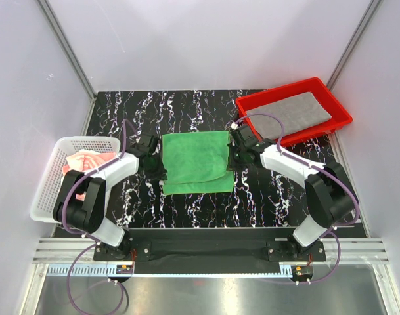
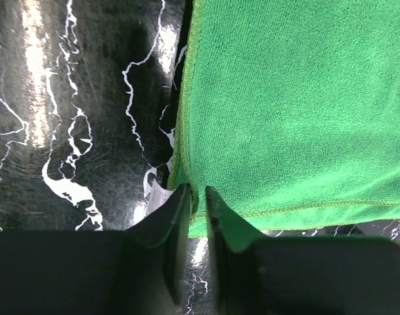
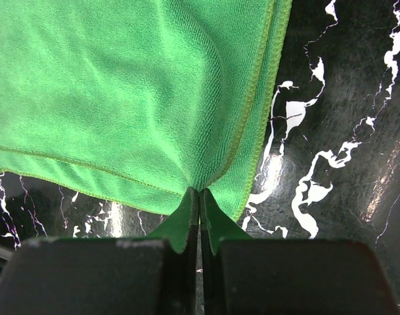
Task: Fold and stack the towels
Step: Fold the towel
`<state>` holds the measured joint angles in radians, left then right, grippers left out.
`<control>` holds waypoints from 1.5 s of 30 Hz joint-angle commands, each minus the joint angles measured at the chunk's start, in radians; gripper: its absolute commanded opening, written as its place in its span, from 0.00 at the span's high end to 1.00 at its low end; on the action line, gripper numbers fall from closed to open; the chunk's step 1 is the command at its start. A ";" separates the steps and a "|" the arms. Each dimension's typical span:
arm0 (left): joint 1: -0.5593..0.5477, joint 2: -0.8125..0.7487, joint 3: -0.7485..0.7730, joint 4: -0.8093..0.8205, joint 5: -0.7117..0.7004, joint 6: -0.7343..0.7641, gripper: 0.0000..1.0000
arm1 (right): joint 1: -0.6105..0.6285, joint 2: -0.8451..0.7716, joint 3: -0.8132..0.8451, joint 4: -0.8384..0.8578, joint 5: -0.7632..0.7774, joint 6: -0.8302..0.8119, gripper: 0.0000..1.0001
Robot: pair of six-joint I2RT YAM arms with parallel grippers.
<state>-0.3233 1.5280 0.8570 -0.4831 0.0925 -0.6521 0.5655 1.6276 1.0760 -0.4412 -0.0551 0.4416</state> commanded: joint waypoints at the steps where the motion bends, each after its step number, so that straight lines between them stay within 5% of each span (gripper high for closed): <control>1: -0.007 -0.019 0.002 0.031 -0.016 -0.006 0.84 | -0.003 -0.002 -0.001 0.025 -0.014 0.003 1.00; 6: -0.005 -0.023 0.014 0.020 -0.030 -0.004 1.00 | -0.003 -0.002 -0.001 0.022 -0.012 0.000 1.00; 18: -0.011 -0.190 0.189 -0.187 -0.059 0.012 1.00 | -0.012 -0.055 0.171 -0.198 0.072 -0.058 1.00; 33: -0.063 -0.221 -0.131 -0.035 -0.036 -0.008 1.00 | -0.013 -0.038 -0.136 0.001 -0.038 -0.012 1.00; 45: -0.074 -0.267 0.065 -0.213 -0.056 0.031 1.00 | -0.012 -0.104 0.016 -0.169 -0.008 -0.050 1.00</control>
<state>-0.3882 1.3190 0.8230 -0.6518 0.0467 -0.6441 0.5583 1.5940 1.0077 -0.5476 -0.0925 0.4145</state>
